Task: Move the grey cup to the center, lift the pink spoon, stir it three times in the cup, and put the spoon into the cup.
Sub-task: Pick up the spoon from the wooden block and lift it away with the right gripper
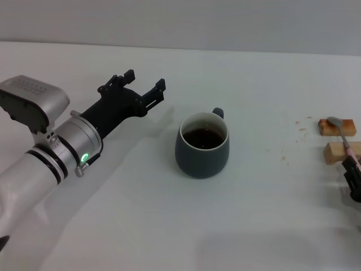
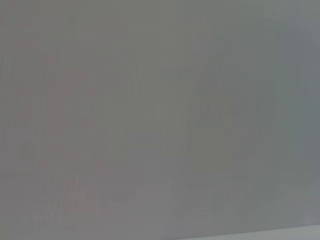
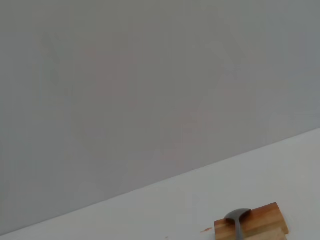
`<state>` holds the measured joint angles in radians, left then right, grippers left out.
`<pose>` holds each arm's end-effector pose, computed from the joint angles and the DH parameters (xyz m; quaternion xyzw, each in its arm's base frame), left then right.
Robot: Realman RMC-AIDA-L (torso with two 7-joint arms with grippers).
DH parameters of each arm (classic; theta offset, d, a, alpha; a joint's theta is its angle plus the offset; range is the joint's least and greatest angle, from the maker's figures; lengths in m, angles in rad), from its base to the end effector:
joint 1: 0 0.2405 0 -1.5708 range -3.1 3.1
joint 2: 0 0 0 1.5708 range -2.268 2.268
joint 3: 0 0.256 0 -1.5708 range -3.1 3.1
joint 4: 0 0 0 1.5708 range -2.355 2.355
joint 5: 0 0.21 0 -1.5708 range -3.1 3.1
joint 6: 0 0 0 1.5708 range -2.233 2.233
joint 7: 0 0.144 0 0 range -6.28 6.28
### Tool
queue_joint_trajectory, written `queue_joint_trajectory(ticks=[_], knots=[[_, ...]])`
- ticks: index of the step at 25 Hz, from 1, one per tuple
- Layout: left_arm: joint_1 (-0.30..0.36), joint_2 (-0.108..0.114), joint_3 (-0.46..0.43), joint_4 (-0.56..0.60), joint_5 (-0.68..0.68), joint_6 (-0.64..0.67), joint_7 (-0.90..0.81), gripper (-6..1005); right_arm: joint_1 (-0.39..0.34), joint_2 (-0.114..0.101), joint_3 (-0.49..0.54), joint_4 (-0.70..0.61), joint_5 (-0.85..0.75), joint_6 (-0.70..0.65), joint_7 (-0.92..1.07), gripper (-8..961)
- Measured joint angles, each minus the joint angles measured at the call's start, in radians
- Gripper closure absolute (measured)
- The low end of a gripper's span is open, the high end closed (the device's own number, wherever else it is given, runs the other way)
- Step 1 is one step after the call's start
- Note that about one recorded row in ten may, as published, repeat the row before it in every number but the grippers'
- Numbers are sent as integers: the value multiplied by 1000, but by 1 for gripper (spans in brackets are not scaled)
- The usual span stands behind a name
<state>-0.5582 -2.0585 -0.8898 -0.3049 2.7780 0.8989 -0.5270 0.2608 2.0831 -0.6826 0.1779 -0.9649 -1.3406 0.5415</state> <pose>-0.2553 0.3636 -0.0770 -0.8150 -0.2719 -0.3236 0.3964 0.3786 0.2168 -0.0484 -0.6689 0.4252 0.3398 0.5063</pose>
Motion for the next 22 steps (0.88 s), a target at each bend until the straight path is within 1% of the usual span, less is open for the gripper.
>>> queue_joint_trajectory(ticks=[10, 22], knots=[[4, 0, 0, 0, 0, 1, -23, 170, 0, 0, 2, 0, 2, 2, 0, 662], [6, 0, 0, 1, 0, 3, -24, 170, 3, 1, 2, -1, -2, 16, 0, 683]])
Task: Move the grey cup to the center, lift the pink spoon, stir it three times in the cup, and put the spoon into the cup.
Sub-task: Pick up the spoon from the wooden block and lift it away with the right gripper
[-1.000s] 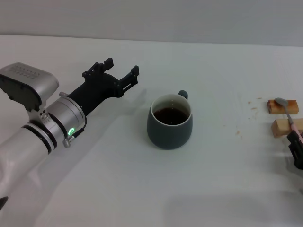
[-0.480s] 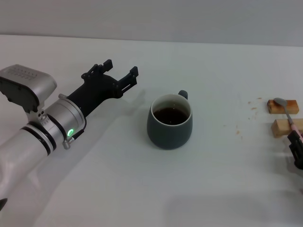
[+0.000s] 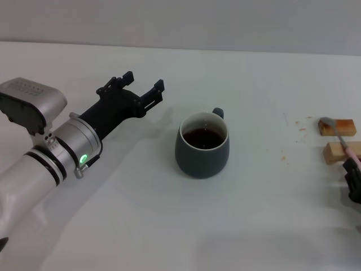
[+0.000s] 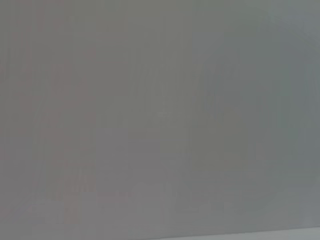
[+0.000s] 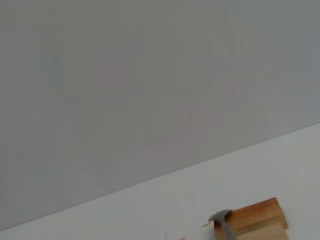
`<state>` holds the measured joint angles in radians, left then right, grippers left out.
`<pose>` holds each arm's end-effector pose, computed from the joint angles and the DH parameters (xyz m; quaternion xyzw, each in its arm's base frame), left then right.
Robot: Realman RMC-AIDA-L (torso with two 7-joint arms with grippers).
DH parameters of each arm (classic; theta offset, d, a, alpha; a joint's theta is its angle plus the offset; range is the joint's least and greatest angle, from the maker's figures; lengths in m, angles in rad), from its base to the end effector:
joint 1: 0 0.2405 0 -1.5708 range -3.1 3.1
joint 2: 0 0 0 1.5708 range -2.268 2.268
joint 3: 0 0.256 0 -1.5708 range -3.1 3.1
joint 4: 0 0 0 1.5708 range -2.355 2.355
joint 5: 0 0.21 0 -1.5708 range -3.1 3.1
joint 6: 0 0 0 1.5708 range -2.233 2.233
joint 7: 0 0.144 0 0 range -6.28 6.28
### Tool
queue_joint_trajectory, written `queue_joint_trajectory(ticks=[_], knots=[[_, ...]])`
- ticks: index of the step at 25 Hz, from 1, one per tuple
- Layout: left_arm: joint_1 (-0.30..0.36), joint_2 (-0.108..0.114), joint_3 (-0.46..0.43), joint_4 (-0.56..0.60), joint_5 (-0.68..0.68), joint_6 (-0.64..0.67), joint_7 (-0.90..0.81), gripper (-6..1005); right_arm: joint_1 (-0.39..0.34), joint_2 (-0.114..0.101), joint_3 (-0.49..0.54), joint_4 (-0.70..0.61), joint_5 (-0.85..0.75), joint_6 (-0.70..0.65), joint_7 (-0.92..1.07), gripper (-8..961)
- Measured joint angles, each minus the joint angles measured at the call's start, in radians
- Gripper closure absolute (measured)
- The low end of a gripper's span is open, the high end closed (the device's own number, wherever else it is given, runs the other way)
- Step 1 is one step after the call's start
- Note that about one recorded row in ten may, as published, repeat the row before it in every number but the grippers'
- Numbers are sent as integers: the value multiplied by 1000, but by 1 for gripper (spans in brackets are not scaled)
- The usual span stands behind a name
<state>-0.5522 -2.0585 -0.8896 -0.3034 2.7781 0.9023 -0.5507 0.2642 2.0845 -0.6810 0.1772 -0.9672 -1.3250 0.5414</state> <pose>-0.2575 0.3619 -0.0767 -0.8109 -0.2832 -0.3278 0.3935 0.3792 0.2179 -0.0502 -0.6700 0.4288 0.3349 0.5050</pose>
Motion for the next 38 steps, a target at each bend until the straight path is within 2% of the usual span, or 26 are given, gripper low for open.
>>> queue_joint_trajectory(ticks=[2, 7, 32, 38], knots=[[0, 0, 0, 0, 0, 0, 0, 170, 1, 0, 0, -1, -1, 0, 0, 687], [0, 0, 0, 2, 0, -1, 0, 169, 3, 0, 0, -1, -2, -1, 0, 784], [1, 0, 0, 4, 0, -4, 0, 169, 3, 0, 0, -3, 3, -3, -1, 790], [2, 0, 0, 4, 0, -3, 0, 170, 3, 0, 0, -4, 4, -3, -1, 836]])
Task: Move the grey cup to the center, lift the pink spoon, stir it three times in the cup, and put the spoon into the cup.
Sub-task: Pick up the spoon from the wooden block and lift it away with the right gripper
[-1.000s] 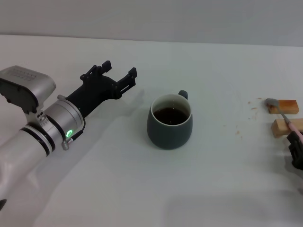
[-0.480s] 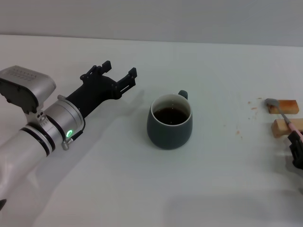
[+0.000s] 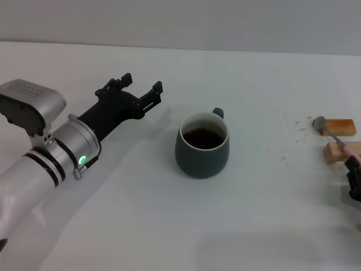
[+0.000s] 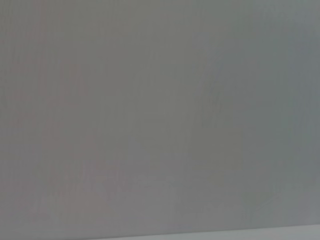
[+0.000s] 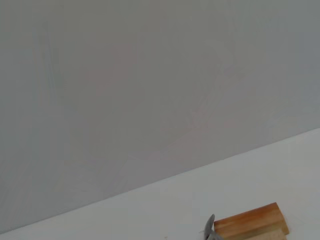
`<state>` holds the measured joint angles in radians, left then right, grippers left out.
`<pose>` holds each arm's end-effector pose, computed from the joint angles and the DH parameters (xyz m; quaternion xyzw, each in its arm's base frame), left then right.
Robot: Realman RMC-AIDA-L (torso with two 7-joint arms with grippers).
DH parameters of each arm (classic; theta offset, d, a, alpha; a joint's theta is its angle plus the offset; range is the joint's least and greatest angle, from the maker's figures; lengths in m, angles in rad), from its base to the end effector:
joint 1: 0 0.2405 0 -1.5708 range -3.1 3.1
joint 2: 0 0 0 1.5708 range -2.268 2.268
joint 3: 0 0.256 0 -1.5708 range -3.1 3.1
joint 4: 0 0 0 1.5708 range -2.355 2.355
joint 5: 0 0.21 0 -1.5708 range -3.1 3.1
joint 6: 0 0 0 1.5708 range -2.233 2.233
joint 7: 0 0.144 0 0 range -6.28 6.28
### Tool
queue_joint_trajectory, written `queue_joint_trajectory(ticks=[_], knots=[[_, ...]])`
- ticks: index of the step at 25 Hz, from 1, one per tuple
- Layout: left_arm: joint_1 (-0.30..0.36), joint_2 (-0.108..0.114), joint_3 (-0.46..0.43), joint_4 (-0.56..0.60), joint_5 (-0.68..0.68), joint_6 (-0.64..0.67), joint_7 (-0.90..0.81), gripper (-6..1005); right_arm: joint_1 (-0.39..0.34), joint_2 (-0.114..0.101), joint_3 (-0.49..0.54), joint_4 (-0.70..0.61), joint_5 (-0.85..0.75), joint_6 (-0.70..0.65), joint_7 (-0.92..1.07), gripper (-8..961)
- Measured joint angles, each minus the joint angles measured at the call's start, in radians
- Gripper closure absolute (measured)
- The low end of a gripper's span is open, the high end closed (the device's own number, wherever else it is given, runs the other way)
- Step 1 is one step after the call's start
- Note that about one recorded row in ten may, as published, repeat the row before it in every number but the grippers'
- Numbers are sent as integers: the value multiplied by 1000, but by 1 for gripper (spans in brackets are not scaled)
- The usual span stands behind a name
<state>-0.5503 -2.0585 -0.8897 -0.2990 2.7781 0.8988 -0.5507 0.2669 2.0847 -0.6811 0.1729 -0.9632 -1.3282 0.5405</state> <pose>-0.2600 0.3613 -0.0767 -0.8108 -0.2855 -0.3241 0.3951 0.3786 0.2198 -0.0488 -0.6698 0.4252 0.3370 0.5070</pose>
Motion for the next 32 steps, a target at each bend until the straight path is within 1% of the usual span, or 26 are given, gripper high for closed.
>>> queue_joint_trajectory(ticks=[24, 32], knots=[[3, -2, 0, 0, 0, 0, 0, 169, -7, 1, 0, -1, -4, -23, -2, 843], [14, -2, 1, -8, 0, 1, 0, 169, -9, 2, 0, -1, -4, -25, -2, 852]])
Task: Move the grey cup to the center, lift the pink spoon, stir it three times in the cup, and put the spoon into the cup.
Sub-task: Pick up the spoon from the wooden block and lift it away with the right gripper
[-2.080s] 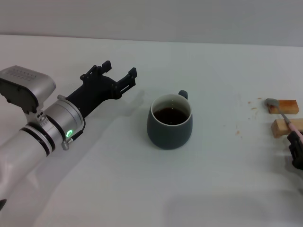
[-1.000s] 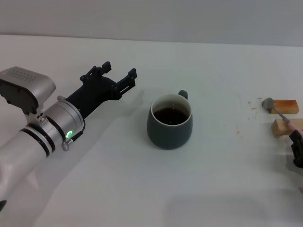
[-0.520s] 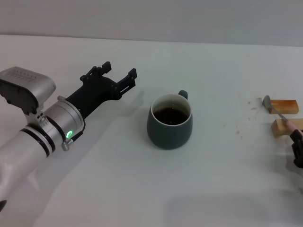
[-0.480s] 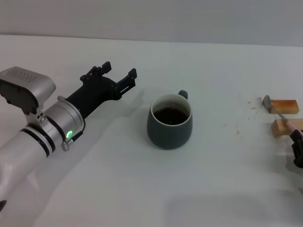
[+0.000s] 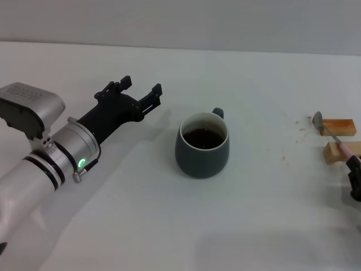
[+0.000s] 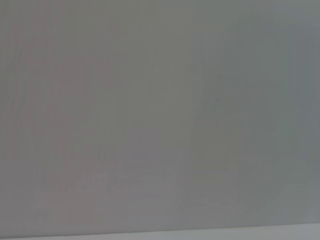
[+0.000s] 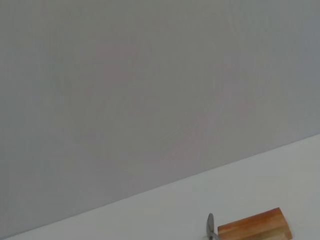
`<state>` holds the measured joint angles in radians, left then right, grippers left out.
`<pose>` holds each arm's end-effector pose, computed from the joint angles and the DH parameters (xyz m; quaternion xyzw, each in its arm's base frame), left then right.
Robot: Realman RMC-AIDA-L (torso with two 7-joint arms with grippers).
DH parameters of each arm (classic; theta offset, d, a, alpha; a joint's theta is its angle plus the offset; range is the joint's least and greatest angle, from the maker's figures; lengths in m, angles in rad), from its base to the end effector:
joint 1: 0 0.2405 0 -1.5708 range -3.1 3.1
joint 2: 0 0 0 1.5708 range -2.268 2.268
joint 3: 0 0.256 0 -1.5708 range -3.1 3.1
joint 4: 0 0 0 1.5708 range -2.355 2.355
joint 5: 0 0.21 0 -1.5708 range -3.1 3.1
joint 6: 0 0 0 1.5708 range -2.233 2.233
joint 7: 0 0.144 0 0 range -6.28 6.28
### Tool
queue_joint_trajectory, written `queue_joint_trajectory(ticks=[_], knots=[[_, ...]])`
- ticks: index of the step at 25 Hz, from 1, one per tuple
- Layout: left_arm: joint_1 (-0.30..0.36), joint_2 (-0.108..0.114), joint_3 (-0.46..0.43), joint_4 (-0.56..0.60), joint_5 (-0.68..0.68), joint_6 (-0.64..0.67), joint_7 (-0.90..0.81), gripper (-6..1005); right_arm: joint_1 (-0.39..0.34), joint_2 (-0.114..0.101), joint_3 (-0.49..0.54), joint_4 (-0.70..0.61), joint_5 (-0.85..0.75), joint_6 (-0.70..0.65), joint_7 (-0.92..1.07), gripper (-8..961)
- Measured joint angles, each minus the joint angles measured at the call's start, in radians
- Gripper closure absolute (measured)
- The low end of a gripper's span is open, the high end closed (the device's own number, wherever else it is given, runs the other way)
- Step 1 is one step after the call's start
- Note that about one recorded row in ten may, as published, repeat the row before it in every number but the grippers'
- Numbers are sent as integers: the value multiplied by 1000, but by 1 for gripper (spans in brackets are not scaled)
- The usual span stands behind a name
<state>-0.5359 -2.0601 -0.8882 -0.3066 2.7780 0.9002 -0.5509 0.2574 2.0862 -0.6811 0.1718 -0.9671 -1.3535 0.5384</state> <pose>-0.2622 0.3574 -0.0779 -0.8088 -0.2902 -0.3253 0.3946 0.3770 0.2166 -0.0476 -0.6692 0.4195 0.3443 0.5076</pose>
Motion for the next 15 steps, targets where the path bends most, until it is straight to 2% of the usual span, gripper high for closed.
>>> queue_joint_trajectory(ticks=[15], knots=[[11, 0, 0, -4, 0, 11, -15, 170, -1, -4, -8, 3, -3, -35, 0, 858]])
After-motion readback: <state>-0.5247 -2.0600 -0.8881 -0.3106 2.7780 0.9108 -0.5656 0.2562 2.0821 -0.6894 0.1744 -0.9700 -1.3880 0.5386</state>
